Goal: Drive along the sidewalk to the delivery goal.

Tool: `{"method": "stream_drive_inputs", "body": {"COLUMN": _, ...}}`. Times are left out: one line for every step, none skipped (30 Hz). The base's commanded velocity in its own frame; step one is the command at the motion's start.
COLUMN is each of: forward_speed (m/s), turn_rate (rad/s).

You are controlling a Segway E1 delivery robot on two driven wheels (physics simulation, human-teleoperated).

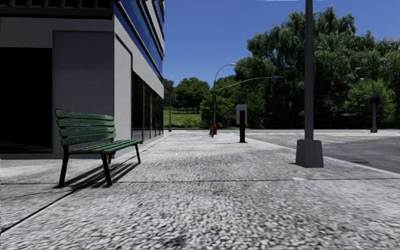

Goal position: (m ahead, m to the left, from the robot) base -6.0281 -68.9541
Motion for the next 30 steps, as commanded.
{"method": "stream_drive_inputs", "body": {"forward_speed": 2.00, "turn_rate": -0.07}}
{"method": "stream_drive_inputs", "body": {"forward_speed": 2.00, "turn_rate": 0.00}}
{"method": "stream_drive_inputs", "body": {"forward_speed": 2.00, "turn_rate": 0.00}}
{"method": "stream_drive_inputs", "body": {"forward_speed": 2.00, "turn_rate": 0.00}}
{"method": "stream_drive_inputs", "body": {"forward_speed": 2.00, "turn_rate": 0.00}}
{"method": "stream_drive_inputs", "body": {"forward_speed": 2.00, "turn_rate": 0.00}}
{"method": "stream_drive_inputs", "body": {"forward_speed": 2.00, "turn_rate": 0.00}}
{"method": "stream_drive_inputs", "body": {"forward_speed": 2.00, "turn_rate": 0.00}}
{"method": "stream_drive_inputs", "body": {"forward_speed": 2.00, "turn_rate": 0.00}}
{"method": "stream_drive_inputs", "body": {"forward_speed": 2.00, "turn_rate": 0.00}}
{"method": "stream_drive_inputs", "body": {"forward_speed": 2.00, "turn_rate": 0.00}}
{"method": "stream_drive_inputs", "body": {"forward_speed": 2.00, "turn_rate": 0.00}}
{"method": "stream_drive_inputs", "body": {"forward_speed": 2.00, "turn_rate": 0.00}}
{"method": "stream_drive_inputs", "body": {"forward_speed": 2.00, "turn_rate": 0.00}}
{"method": "stream_drive_inputs", "body": {"forward_speed": 2.00, "turn_rate": 0.00}}
{"method": "stream_drive_inputs", "body": {"forward_speed": 2.00, "turn_rate": 0.00}}
{"method": "stream_drive_inputs", "body": {"forward_speed": 2.00, "turn_rate": 0.00}}
{"method": "stream_drive_inputs", "body": {"forward_speed": 2.00, "turn_rate": 0.00}}
{"method": "stream_drive_inputs", "body": {"forward_speed": 2.00, "turn_rate": 0.00}}
{"method": "stream_drive_inputs", "body": {"forward_speed": 2.00, "turn_rate": 0.00}}
{"method": "stream_drive_inputs", "body": {"forward_speed": 2.00, "turn_rate": 0.00}}
{"method": "stream_drive_inputs", "body": {"forward_speed": 2.00, "turn_rate": 0.00}}
{"method": "stream_drive_inputs", "body": {"forward_speed": 2.00, "turn_rate": 0.00}}
{"method": "stream_drive_inputs", "body": {"forward_speed": 2.00, "turn_rate": 0.00}}
{"method": "stream_drive_inputs", "body": {"forward_speed": 2.00, "turn_rate": 0.00}}
{"method": "stream_drive_inputs", "body": {"forward_speed": 2.00, "turn_rate": 0.00}}
{"method": "stream_drive_inputs", "body": {"forward_speed": 2.00, "turn_rate": 0.00}}
{"method": "stream_drive_inputs", "body": {"forward_speed": 2.00, "turn_rate": 0.00}}
{"method": "stream_drive_inputs", "body": {"forward_speed": 2.00, "turn_rate": 0.00}}
{"method": "stream_drive_inputs", "body": {"forward_speed": 2.00, "turn_rate": 0.00}}
